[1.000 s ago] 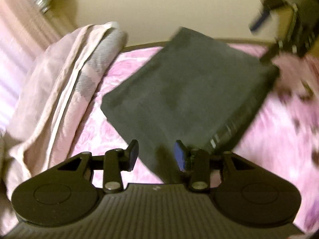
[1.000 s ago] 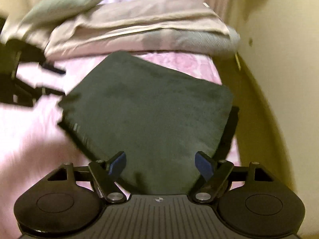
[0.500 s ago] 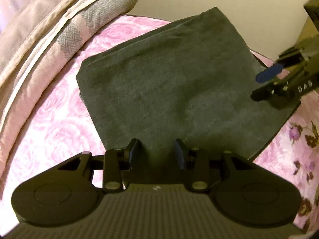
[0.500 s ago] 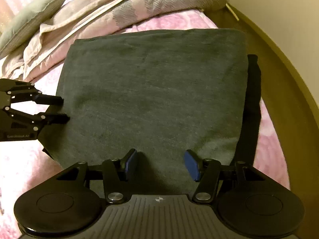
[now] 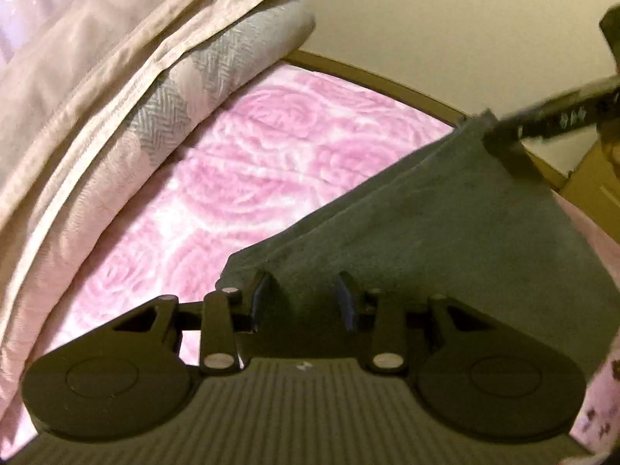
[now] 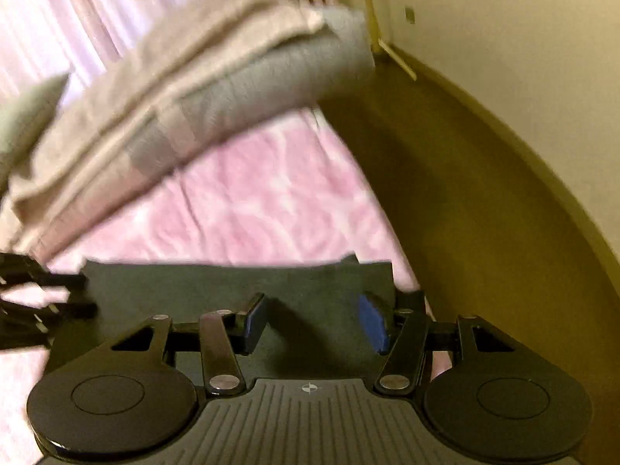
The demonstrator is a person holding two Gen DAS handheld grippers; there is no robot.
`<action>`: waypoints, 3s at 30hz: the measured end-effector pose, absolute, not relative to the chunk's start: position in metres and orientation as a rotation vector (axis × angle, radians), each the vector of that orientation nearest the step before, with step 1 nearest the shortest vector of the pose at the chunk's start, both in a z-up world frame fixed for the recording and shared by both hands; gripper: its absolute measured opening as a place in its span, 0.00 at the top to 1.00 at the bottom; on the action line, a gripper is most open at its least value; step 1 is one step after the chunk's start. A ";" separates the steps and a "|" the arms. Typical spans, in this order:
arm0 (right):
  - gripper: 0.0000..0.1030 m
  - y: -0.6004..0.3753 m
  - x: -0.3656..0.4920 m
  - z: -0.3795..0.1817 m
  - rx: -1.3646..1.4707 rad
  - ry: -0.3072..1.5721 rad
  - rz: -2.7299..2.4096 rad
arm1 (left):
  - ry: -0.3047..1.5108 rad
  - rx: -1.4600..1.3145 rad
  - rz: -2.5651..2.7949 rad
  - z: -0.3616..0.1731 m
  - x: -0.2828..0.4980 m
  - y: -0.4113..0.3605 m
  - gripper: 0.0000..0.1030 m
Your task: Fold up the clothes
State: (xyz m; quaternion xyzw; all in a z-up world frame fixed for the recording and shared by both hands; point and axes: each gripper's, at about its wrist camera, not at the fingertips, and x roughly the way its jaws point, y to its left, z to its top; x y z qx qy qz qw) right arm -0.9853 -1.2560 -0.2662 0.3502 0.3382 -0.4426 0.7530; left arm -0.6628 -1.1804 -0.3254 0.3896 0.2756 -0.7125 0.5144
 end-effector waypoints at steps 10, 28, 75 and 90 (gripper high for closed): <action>0.45 -1.190 -0.992 -0.233 0.746 0.689 -0.947 | 0.710 0.894 -1.692 -0.299 -0.660 -1.140 0.67; 0.16 -1.045 -0.993 -0.222 0.876 0.706 -0.958 | 0.872 0.848 -1.493 -0.290 -0.667 -1.006 0.15; 0.00 -0.787 -0.992 -0.031 0.693 0.683 -1.227 | 0.819 0.597 -1.380 -0.093 -0.711 -0.751 0.02; 0.00 -0.810 -1.009 -0.027 0.688 0.712 -1.192 | 0.793 0.624 -1.359 -0.090 -0.744 -0.771 0.02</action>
